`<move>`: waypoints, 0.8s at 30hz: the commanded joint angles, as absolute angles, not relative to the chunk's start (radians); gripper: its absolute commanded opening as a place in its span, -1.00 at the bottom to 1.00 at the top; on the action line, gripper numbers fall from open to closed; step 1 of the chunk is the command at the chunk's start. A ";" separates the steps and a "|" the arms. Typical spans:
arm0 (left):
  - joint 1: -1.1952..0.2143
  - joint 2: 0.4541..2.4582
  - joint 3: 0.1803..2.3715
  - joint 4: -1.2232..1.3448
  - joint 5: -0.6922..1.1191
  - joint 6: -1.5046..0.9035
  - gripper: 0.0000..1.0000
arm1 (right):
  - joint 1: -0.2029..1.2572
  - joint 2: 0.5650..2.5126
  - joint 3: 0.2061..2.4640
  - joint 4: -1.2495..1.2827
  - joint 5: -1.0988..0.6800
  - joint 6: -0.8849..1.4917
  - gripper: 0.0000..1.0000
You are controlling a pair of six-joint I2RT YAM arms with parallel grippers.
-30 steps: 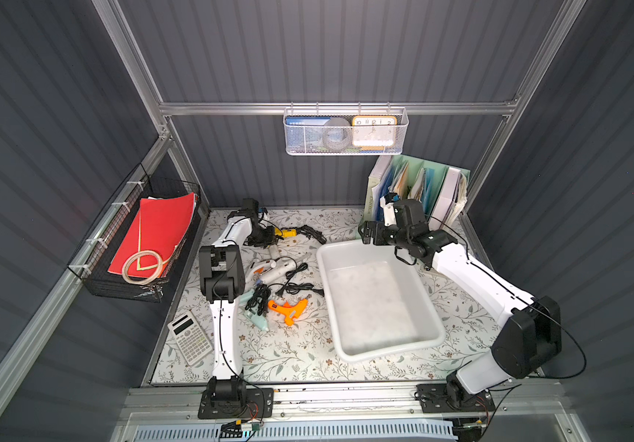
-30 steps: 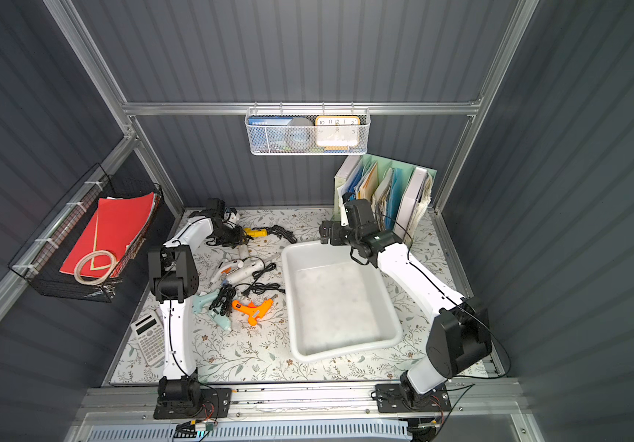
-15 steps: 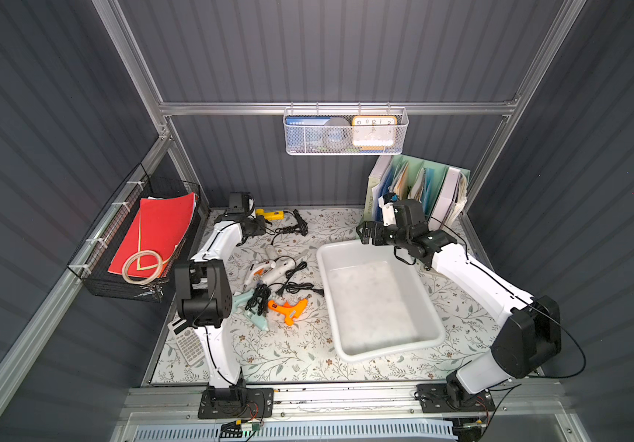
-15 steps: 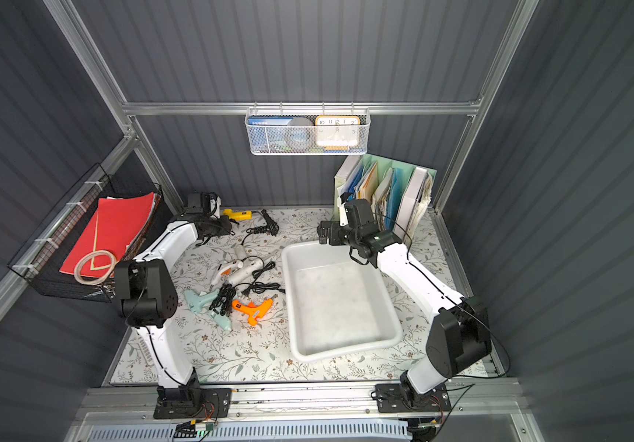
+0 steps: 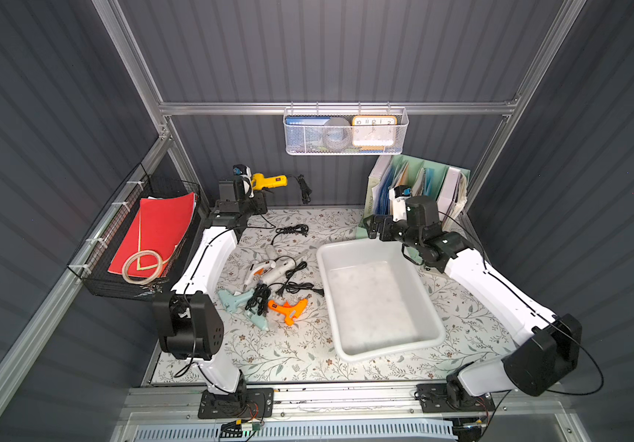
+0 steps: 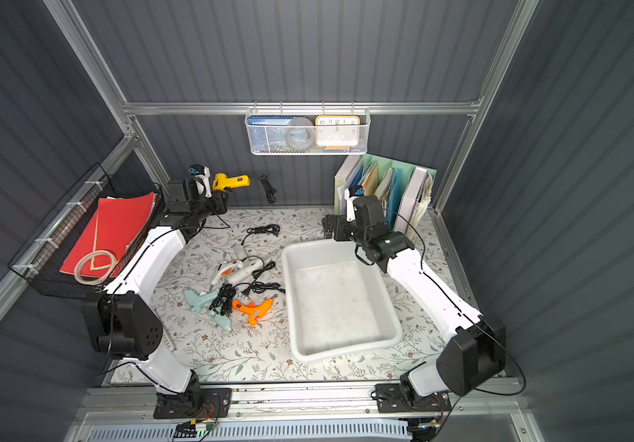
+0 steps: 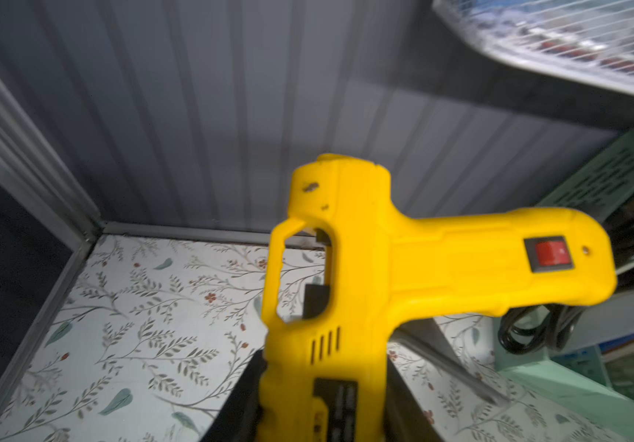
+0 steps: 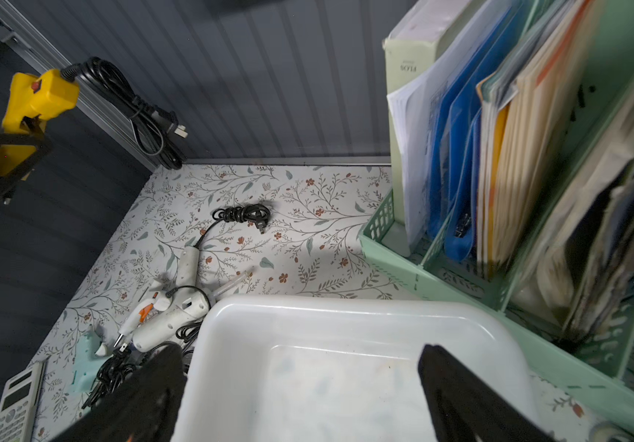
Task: Put the hot melt glue gun into the storage box
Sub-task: Pick up the hot melt adhesive gun from the center of the board.
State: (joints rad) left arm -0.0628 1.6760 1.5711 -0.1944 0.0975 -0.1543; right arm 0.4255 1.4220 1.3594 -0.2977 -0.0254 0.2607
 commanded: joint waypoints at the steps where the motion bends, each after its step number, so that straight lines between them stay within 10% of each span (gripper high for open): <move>1: -0.098 1.613 1.545 -0.095 0.191 -0.177 -1.00 | 0.424 1.384 1.366 -0.291 -0.050 0.228 0.98; 16: -0.253 1.608 1.471 -0.056 0.526 0.179 -1.00 | 0.205 1.412 1.542 -0.386 -0.882 0.377 0.58; 24: -0.371 1.708 1.578 -0.169 0.626 0.318 -1.00 | 0.194 1.490 1.580 -0.404 -0.959 0.390 0.33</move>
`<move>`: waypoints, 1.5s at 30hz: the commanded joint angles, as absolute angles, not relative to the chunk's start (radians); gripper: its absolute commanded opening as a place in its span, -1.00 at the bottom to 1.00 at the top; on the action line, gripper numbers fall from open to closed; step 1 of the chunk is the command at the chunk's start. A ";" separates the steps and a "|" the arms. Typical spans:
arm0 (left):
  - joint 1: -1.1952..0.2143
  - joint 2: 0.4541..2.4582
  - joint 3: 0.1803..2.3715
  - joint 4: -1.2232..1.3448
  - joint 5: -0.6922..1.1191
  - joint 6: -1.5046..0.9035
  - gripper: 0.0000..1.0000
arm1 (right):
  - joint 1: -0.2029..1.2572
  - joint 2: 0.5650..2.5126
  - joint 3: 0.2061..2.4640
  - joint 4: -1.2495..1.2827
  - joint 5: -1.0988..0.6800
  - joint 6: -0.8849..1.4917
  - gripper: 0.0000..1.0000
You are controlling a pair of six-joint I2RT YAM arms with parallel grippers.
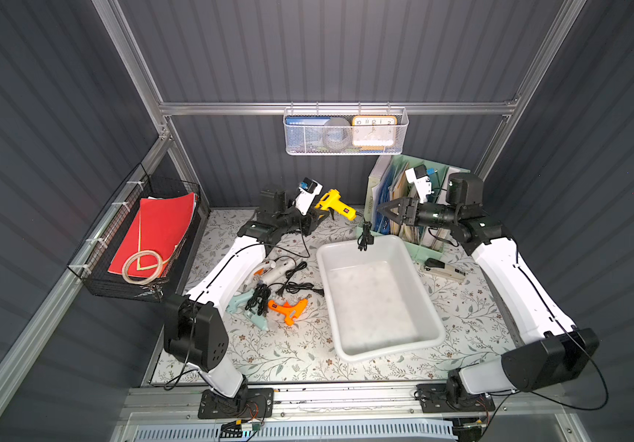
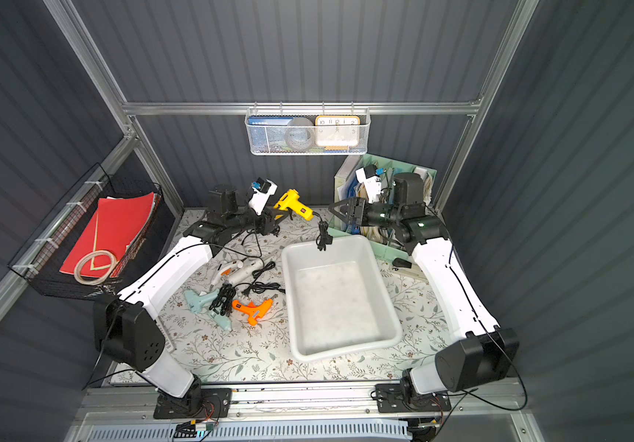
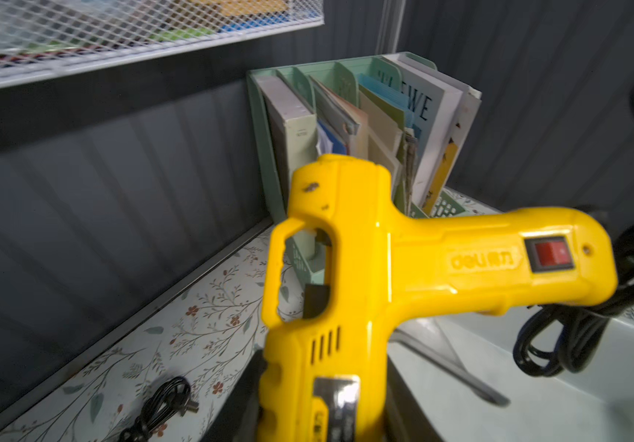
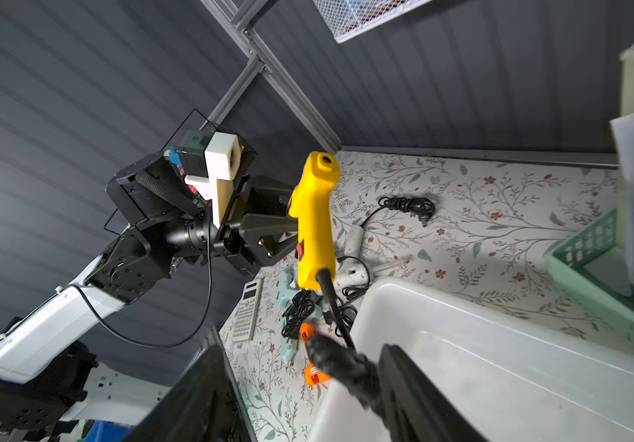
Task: Put the hot melt glue gun into the storage box
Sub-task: Pick up the hot melt adhesive gun from the center of the board.
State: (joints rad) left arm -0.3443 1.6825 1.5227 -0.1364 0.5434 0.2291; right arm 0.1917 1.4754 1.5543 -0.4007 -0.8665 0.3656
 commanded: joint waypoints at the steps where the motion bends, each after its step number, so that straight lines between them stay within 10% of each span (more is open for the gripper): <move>1: -0.381 1.721 1.592 -0.183 0.633 0.332 -1.00 | 0.195 1.498 1.583 -0.403 -0.966 0.394 0.30; 21: -0.451 1.798 1.678 -0.287 0.640 0.445 -1.00 | 0.232 1.689 1.595 -0.356 -1.069 0.485 -0.28; 34: -0.457 1.795 1.679 -0.274 0.567 0.457 -0.99 | 0.252 1.736 1.576 -0.299 -1.111 0.561 -1.00; 36: -0.456 1.789 1.667 -0.256 0.554 0.447 -0.56 | 0.252 1.731 1.569 -0.288 -1.108 0.568 -1.00; 40: -0.457 1.765 1.638 -0.227 0.529 0.438 0.99 | 0.249 1.705 1.551 -0.283 -1.064 0.569 -1.00; 45: -0.457 1.699 1.575 -0.198 0.515 0.426 1.00 | 0.211 1.661 1.493 -0.235 -0.973 0.621 -1.00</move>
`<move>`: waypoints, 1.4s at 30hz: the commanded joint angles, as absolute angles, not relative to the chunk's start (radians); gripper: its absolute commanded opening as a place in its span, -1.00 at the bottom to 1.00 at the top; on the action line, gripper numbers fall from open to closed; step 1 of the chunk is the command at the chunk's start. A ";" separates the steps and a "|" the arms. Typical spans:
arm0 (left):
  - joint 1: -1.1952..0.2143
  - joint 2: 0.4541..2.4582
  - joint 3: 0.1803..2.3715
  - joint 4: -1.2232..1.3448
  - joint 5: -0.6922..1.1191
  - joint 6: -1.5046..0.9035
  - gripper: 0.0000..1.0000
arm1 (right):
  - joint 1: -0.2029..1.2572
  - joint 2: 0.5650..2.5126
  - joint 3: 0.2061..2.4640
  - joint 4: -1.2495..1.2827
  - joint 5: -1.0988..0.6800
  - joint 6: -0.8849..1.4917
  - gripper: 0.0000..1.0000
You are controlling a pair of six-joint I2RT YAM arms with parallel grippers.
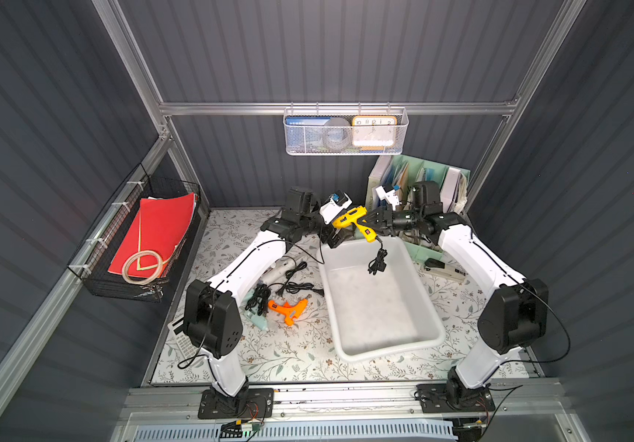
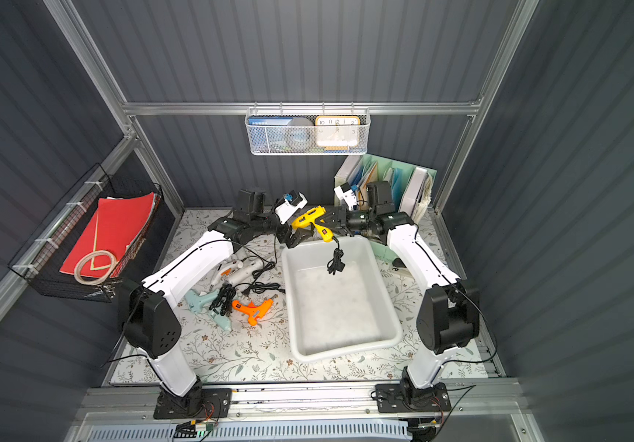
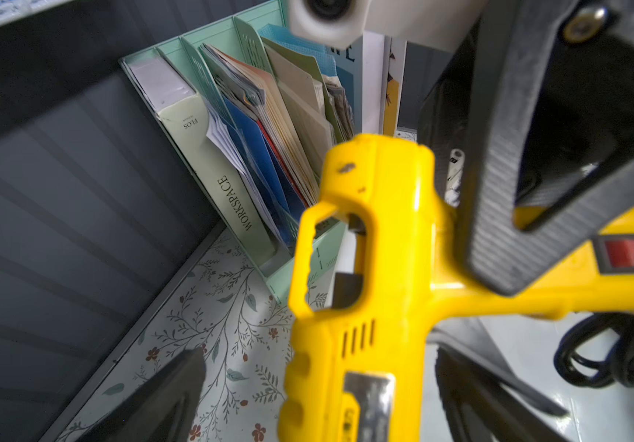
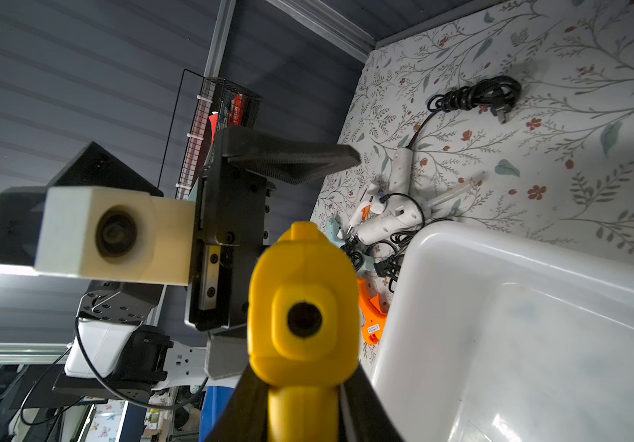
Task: Put the hot melt glue gun into the storage box
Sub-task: Pick up the hot melt adhesive gun from the center of the board, then place the hot melt adhesive gun in the storage box.
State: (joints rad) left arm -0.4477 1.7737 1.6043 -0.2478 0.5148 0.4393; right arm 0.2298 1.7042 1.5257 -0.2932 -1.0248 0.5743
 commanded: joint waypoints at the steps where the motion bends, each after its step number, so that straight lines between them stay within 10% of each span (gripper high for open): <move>1: -0.457 1.677 1.557 -0.186 0.509 0.420 1.00 | 0.198 1.649 1.469 -0.219 -0.951 0.638 -1.00; 18: -0.423 1.357 1.187 -0.050 -0.369 -0.338 1.00 | 0.297 1.422 1.161 -0.417 -0.416 0.587 -1.00; 42: -0.126 1.312 1.097 -0.689 -0.320 -1.001 1.00 | 0.433 1.814 1.173 -0.081 -0.413 0.690 -1.00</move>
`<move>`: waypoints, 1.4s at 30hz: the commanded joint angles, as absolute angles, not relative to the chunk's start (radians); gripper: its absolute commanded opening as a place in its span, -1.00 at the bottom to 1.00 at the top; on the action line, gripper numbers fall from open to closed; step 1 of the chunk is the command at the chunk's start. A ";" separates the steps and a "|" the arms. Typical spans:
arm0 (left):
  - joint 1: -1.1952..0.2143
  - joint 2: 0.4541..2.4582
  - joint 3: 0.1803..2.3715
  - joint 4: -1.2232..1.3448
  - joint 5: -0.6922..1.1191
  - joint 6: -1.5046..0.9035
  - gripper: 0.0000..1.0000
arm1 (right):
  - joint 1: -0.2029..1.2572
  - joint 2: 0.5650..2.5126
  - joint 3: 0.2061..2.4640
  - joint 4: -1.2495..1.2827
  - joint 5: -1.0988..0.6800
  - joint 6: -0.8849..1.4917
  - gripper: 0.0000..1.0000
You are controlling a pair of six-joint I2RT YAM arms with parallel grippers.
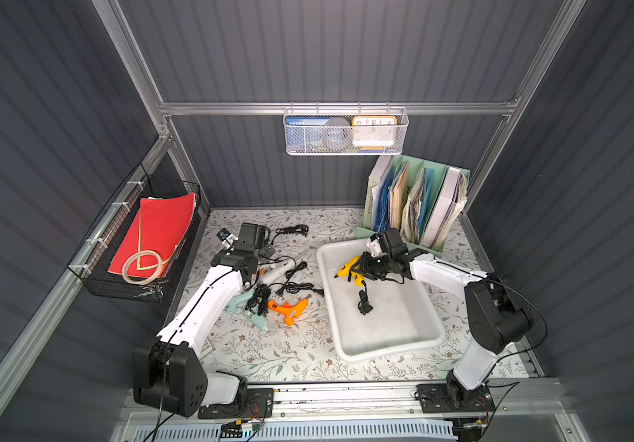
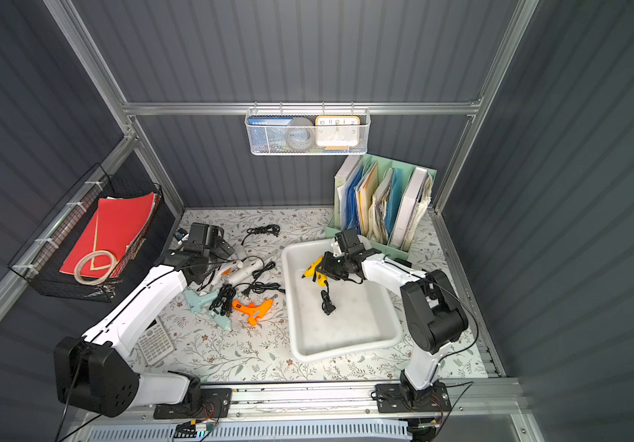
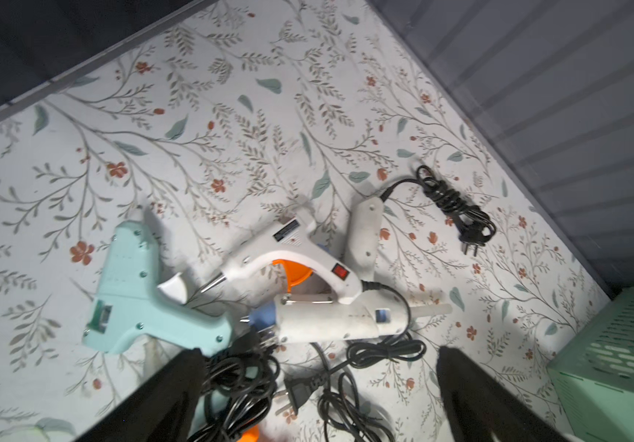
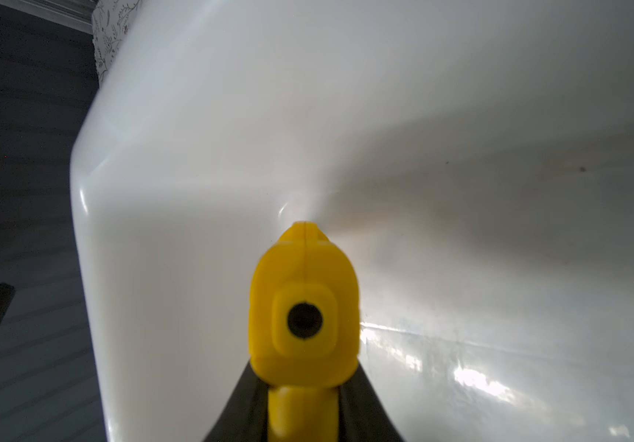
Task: Put the hot melt glue gun into the storage box
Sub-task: Place the hot melt adhesive gun in the storage box.
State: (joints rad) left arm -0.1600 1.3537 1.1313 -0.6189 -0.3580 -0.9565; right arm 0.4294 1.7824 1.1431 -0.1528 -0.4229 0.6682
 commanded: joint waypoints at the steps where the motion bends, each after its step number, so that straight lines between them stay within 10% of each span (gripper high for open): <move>1: -0.106 1.302 1.076 -0.684 -0.293 -1.001 1.00 | 0.432 1.834 1.176 -0.081 -0.407 0.690 -1.00; 19: -0.001 1.266 0.953 -0.681 -0.044 -0.918 0.73 | 0.432 1.845 1.152 -0.284 -0.151 0.624 0.27; 27: -0.186 1.262 0.947 -0.667 -0.107 -1.128 0.66 | 0.435 1.677 1.132 -0.331 -0.020 0.534 0.97; 42: -0.489 1.301 0.794 -0.544 -0.342 -1.605 0.21 | 0.439 1.437 1.115 -0.329 0.118 0.442 0.98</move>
State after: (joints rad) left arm -0.4686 1.2694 0.8246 -0.5606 -0.2855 -1.4849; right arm 0.4339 1.4433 1.1290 -0.3130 0.0917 0.4740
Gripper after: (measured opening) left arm 0.617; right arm 0.990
